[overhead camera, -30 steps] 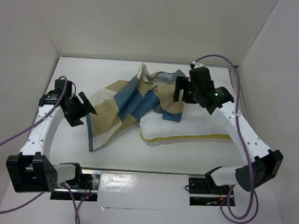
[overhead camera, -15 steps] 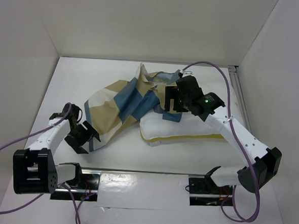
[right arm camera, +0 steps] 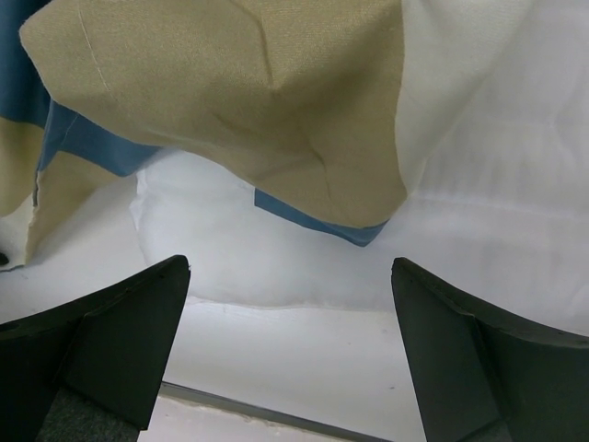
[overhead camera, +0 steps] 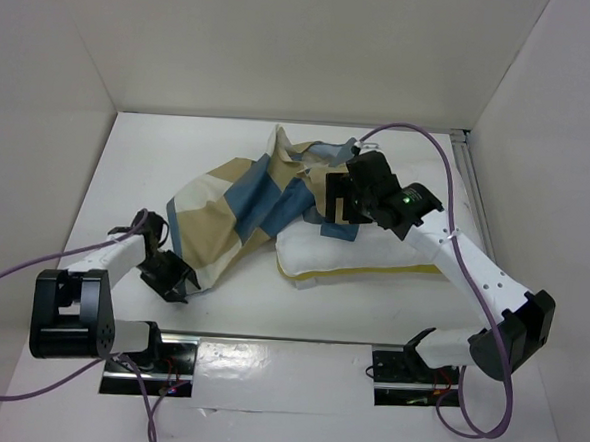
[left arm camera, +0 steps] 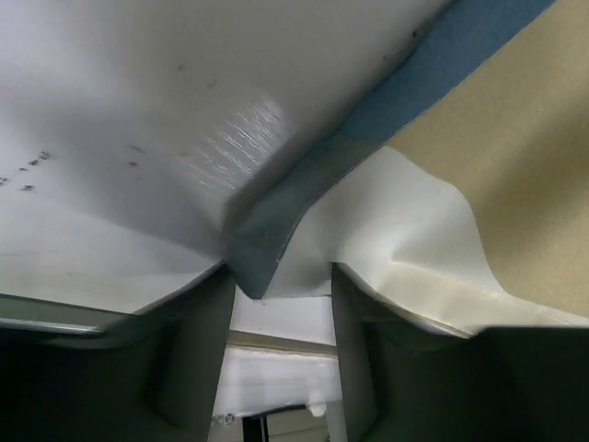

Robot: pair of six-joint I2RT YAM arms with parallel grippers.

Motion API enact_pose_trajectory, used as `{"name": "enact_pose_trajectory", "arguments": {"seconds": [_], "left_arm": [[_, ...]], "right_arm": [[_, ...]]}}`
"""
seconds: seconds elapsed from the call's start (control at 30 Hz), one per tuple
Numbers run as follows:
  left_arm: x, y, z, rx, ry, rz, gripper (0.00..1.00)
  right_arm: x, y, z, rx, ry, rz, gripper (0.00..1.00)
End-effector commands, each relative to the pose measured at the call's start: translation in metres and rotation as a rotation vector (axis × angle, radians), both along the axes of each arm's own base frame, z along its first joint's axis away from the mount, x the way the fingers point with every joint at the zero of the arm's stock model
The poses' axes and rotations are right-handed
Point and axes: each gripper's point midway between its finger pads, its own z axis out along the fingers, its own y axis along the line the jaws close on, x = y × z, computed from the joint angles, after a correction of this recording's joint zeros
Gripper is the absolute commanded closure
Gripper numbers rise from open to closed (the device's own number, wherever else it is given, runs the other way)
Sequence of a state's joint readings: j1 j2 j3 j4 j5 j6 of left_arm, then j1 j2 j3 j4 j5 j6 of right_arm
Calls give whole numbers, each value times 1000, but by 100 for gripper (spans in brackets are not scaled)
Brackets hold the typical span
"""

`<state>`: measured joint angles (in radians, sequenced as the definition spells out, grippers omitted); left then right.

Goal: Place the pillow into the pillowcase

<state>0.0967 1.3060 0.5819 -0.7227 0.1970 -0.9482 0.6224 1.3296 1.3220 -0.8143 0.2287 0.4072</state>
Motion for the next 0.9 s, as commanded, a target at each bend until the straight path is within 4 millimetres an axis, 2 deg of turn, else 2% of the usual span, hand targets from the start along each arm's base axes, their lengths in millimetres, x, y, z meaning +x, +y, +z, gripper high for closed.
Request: {"name": "enact_pose_trajectory", "arguments": {"seconds": [0.0, 0.03, 0.07, 0.1, 0.13, 0.17, 0.2, 0.23, 0.27, 0.3, 0.33, 0.4, 0.47, 0.57, 0.67, 0.87], "left_arm": [[4, 5, -19, 39, -16, 22, 75], [14, 6, -14, 41, -41, 22, 91], [19, 6, -9, 42, -52, 22, 100], [21, 8, -3, 51, -46, 11, 100], [42, 13, 15, 59, -113, 7, 100], [52, 19, 28, 80, -148, 11, 100], [59, 22, 44, 99, -188, 1, 100], [83, 30, 71, 126, -275, 17, 100], [91, 34, 86, 135, -318, 18, 100], [99, 35, 101, 140, -359, 20, 100], [115, 37, 124, 153, -429, 8, 100], [126, 37, 144, 151, -483, -1, 100], [132, 34, 162, 134, -508, -16, 100], [138, 34, 169, 119, -524, -13, 100], [143, 35, 174, 122, -537, -13, 100], [150, 40, 185, 120, -564, 2, 100]], "right_arm": [[1, -1, 14, -2, -31, -6, 2], [0, -1, 17, -2, -30, -6, 2], [0, -1, 17, -2, -30, -6, 2], [-2, 4, 13, -8, -19, 19, 2], [-6, 7, 11, -14, -11, 34, 2], [-5, 10, 12, -24, -16, 36, 2], [-9, 11, 11, -36, -14, 44, 2], [-9, 15, 7, -42, -7, 38, 2], [-9, 18, 1, -68, -4, 39, 2], [-14, 28, -2, -60, 3, 42, 2], [-12, 34, -4, -54, -1, 34, 2], [-5, 44, -12, -54, -7, 6, 2], [4, 46, -21, -50, -12, -52, 4], [20, 55, -37, -43, -26, -109, 4], [34, 54, -56, -82, -41, -172, 6], [47, 38, -84, -163, -17, -220, 23]]}}
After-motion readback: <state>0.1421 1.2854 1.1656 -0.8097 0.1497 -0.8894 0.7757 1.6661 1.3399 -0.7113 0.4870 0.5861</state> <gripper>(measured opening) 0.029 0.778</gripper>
